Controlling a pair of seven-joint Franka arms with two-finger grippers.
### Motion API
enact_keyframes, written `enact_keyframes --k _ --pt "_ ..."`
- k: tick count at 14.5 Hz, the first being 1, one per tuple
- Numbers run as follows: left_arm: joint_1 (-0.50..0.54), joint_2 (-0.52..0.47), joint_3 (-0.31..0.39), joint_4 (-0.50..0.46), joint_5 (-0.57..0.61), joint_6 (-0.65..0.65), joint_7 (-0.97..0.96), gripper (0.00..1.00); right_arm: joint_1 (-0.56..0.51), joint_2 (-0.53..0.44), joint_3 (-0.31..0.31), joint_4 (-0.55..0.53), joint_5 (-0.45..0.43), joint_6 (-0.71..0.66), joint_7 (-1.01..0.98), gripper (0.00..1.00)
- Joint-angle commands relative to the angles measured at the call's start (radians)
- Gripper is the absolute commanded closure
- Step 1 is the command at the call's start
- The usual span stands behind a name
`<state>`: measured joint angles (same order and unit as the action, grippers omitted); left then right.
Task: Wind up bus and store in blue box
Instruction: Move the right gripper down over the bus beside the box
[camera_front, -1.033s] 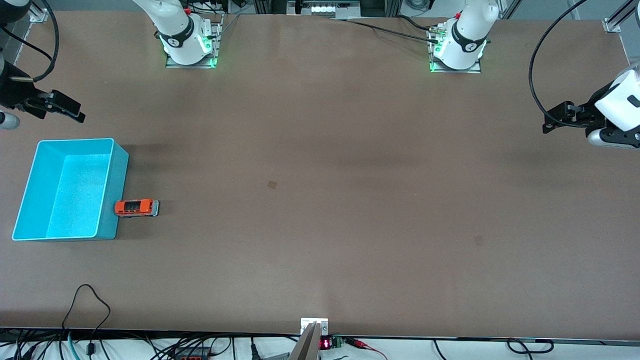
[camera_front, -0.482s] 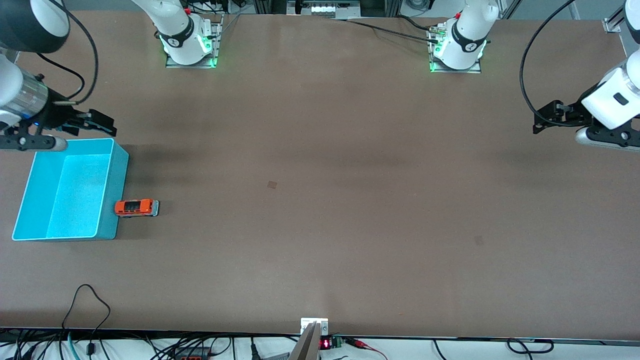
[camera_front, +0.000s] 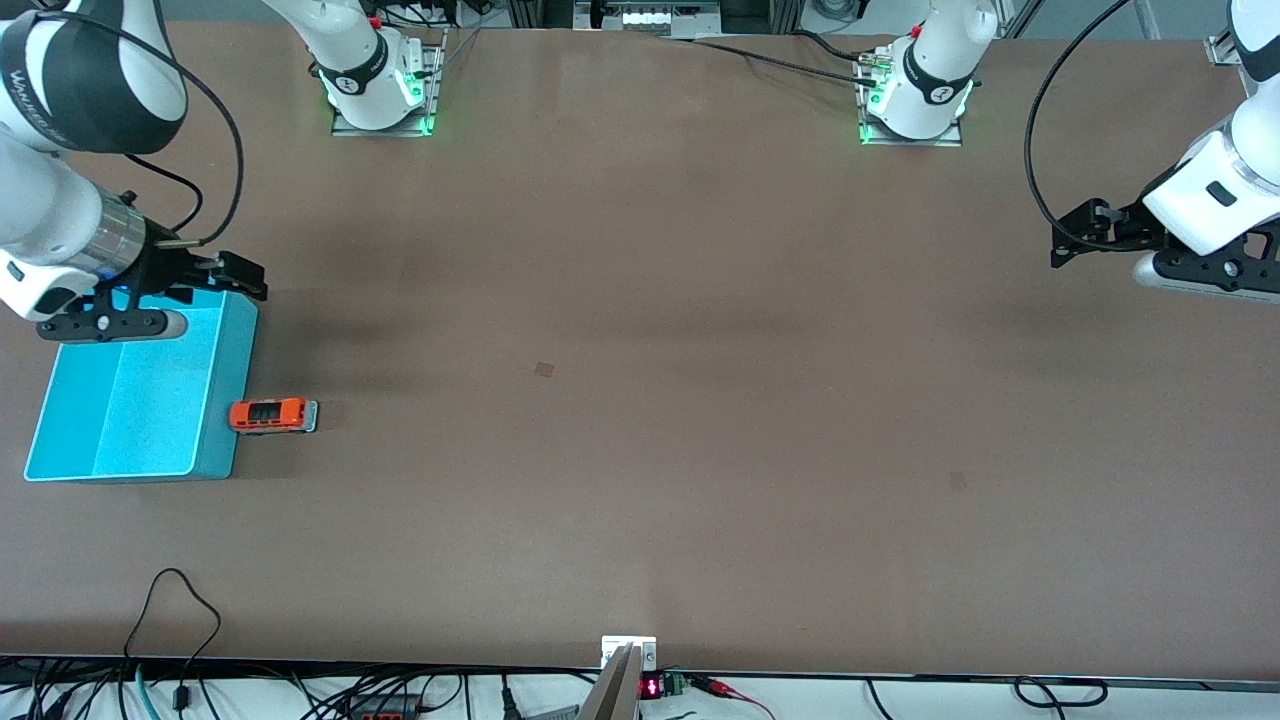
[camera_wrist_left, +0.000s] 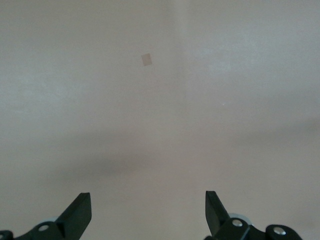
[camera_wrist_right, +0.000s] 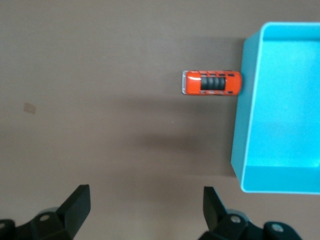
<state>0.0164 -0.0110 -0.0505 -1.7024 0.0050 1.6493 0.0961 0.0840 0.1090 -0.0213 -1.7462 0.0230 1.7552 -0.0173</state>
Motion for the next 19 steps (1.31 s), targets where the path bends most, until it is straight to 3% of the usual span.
enact_keyframes --k 1,8,13,16,19 --pt "0.000 -0.003 0.000 0.013 -0.014 -0.008 -0.012 0.00 0.011 0.050 -0.005 0.050 0.015 -0.006 -0.094 0.00" --pt "0.000 0.008 0.000 0.029 -0.016 -0.009 -0.007 0.00 -0.042 0.146 -0.009 -0.019 -0.006 0.139 -0.556 0.00" --pt "0.000 0.011 0.000 0.030 -0.016 -0.009 -0.006 0.00 -0.118 0.283 -0.009 -0.044 -0.006 0.373 -1.058 0.00" --pt "0.002 0.011 0.001 0.030 -0.016 -0.009 -0.001 0.00 -0.119 0.337 -0.009 -0.044 -0.005 0.441 -1.335 0.00" --pt "0.002 0.011 0.001 0.030 -0.016 -0.009 -0.006 0.00 -0.121 0.380 -0.011 -0.047 -0.008 0.467 -1.430 0.00"
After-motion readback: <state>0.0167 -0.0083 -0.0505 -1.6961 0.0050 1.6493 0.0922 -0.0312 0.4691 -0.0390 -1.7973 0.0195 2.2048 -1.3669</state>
